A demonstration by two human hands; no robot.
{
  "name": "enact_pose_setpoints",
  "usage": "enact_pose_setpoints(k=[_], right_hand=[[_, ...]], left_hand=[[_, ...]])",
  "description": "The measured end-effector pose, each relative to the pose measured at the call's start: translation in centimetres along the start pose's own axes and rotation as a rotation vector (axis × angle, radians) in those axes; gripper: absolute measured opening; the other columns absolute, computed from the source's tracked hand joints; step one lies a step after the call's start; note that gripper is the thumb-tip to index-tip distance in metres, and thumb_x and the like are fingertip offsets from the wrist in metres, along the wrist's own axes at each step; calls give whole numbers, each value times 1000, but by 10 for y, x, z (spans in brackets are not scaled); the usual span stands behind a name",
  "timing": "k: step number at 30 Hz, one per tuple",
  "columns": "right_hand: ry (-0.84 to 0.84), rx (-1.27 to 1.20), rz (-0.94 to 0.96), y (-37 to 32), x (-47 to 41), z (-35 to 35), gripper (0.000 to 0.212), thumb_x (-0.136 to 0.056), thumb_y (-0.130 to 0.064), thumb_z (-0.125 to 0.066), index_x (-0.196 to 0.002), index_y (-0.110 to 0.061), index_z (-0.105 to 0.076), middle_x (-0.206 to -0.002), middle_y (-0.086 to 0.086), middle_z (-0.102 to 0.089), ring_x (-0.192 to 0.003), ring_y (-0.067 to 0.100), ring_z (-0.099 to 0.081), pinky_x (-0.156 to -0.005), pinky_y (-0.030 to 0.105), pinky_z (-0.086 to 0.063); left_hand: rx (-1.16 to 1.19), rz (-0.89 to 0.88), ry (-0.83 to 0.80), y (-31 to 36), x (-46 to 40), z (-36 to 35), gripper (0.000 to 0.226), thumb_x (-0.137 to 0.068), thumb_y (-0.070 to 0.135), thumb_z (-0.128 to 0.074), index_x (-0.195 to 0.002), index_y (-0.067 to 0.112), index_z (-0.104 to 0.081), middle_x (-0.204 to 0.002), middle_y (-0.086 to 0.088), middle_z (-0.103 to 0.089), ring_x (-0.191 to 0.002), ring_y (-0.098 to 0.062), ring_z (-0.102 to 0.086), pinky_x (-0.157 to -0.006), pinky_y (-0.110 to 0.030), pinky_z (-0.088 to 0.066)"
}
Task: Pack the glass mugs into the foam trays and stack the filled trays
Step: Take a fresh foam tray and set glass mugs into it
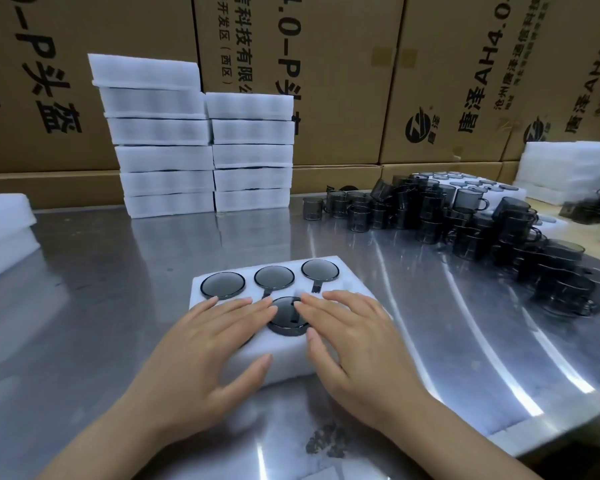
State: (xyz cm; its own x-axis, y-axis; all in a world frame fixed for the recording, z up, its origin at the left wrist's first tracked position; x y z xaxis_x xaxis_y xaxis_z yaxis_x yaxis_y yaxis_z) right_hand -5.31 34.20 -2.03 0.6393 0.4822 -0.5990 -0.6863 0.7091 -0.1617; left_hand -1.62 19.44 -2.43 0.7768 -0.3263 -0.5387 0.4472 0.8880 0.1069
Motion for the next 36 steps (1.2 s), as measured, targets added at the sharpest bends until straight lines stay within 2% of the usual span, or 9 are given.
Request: enact_pose_setpoints(k=[3,5,9,14,20,24,29,33,36], right_hand=[[-26,-125,-30,9,-1,-1,49,-90,-40,-29,-125,-28,-61,-127,-19,-59,-123,7,-45,-108,27,-25],[81,-242,-78,23,-2,6,47,-92,-40,-30,-126,-27,-59,-122,-22,-58,-122,0,-38,-106,19,-21],[218,-326,-397,90,-3,13,39,-96,-35,-38,-130,-23,-53,-127,-13,-54,-124,4,-35,-103,20,-23],[105,50,-757,188,18,22,45,-95,-29,-47,-136,-12,-44,-145,8,-40,-134,26,-26,-111,40,-18],[186,402,-908,250,33,51,51,-84,-18,-61,-129,0,-47,-151,27,-20,-136,41,-15,-112,52,-3],[171,465,-1074,275,44,62,53,-80,-17,-62,-123,7,-42,-140,35,-31,-129,49,-25,-113,56,-4],[206,559,-866,257,32,59,54,-78,-12,-62,-126,6,-44,-111,31,-51,-100,43,-50,-96,48,-26],[167,546,-644,227,19,48,56,-85,-23,-61,-134,-4,-44,-107,15,-56,-93,33,-56,-90,42,-24],[100,518,-586,204,14,40,48,-87,-37,-59,-127,-12,-47,-95,4,-63,-91,27,-59,-85,39,-24]], left_hand=[[85,0,75,0,2,2,51,-88,44,-41,-131,22,-55,-134,15,-54,-125,-5,-48,-102,-29,-32],[189,28,148,-7,5,6,48,-90,43,-40,-132,24,-52,-134,16,-52,-125,-1,-45,-102,-22,-33],[351,95,280,-35,12,13,44,-96,52,-29,-126,32,-54,-132,17,-53,-125,-4,-46,-99,-15,-32],[610,313,457,-74,19,10,38,-95,47,-31,-112,36,-62,-116,14,-62,-113,-10,-55,-86,-20,-43],[509,332,412,-74,18,5,46,-95,52,-26,-109,30,-64,-116,21,-60,-114,0,-52,-90,-13,-37],[528,378,422,-75,19,5,45,-93,51,-26,-106,30,-64,-114,21,-61,-113,-4,-52,-90,-21,-39],[532,391,430,-75,19,5,46,-93,52,-26,-106,30,-64,-113,21,-61,-113,-5,-52,-88,-23,-40],[523,369,422,-71,17,8,43,-93,49,-25,-107,34,-62,-115,22,-60,-112,-2,-52,-90,-21,-38],[517,365,407,-69,17,8,44,-94,44,-26,-110,29,-64,-117,18,-61,-114,-4,-52,-92,-23,-38]])
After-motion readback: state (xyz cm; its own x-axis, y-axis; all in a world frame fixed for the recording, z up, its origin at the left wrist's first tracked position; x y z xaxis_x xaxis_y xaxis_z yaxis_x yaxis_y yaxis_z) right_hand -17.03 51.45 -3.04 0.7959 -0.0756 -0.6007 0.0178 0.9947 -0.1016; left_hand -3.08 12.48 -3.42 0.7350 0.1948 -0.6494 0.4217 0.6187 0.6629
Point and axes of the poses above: each hand's wrist, its own x-axis away from the middle knuckle, its own z-axis out of the back of the hand, y = z × x, the point moved 7 cm from there along -x, towards the middle knuckle
